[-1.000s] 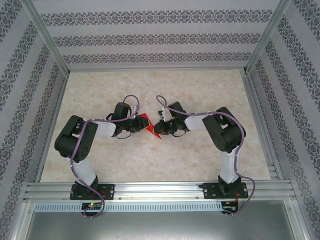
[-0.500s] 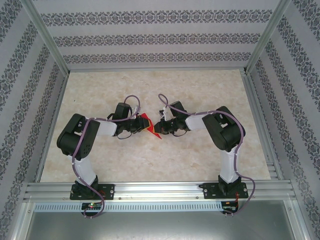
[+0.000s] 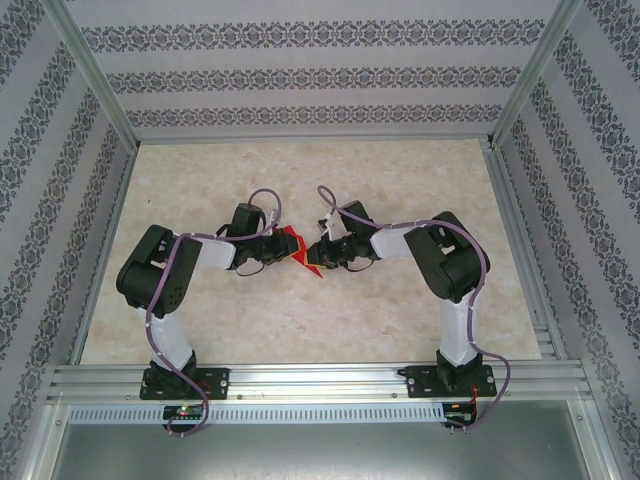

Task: Fold a paper plane with a square sheet of paper (pick it up from the middle)
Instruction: Fold the wing for the fifth time at the center of the table.

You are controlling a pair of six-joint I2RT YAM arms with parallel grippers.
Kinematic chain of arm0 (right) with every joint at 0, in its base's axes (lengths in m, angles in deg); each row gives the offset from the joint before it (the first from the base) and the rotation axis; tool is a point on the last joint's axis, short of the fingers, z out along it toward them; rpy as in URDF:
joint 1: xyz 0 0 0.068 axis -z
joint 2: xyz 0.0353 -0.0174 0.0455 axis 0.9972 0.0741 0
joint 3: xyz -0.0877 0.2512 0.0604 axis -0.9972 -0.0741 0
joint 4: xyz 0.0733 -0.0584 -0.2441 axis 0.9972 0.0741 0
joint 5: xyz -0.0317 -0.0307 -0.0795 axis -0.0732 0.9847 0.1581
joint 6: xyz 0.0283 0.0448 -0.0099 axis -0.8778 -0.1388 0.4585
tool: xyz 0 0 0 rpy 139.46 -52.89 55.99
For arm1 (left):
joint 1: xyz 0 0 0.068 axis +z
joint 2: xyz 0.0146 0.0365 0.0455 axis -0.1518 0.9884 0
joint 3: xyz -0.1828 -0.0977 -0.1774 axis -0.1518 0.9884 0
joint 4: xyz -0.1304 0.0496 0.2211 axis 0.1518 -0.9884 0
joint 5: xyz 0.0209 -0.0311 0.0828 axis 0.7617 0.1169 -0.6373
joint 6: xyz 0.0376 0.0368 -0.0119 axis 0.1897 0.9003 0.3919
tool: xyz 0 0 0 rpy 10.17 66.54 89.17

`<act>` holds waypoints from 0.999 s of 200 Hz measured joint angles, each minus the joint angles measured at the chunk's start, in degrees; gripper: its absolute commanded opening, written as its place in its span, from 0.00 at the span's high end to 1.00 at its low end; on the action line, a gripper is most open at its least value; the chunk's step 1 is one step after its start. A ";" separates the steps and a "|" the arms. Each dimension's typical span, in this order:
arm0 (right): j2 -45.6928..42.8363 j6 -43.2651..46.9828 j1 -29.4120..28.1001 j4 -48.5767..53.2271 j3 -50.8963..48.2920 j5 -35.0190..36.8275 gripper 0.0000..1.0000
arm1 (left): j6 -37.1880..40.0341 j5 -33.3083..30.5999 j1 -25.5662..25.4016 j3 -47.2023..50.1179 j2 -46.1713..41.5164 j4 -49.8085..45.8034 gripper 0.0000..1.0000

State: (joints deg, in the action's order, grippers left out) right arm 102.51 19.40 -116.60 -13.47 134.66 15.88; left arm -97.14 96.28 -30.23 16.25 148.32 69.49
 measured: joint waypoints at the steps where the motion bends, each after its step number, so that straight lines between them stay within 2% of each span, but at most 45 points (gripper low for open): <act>1: 0.00 0.04 0.00 0.11 0.02 0.02 0.83 | 0.00 -0.02 0.00 0.00 0.00 -0.02 0.85; 71: 0.70 1.29 0.24 1.38 0.52 0.09 0.94 | 0.11 -2.03 -0.02 -0.04 0.02 -1.99 0.86; 141: 1.88 1.92 0.52 5.42 2.99 -0.96 0.93 | 1.42 -4.39 -0.02 -0.04 -0.66 -4.24 0.86; 200: 2.19 2.78 0.52 6.97 3.80 -1.27 0.92 | 2.01 -1.99 -0.44 -0.17 -3.82 -3.82 0.85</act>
State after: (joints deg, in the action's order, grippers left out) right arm 104.69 22.17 -116.08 -6.49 138.47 14.61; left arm -95.13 94.29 -30.66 16.07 144.49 65.67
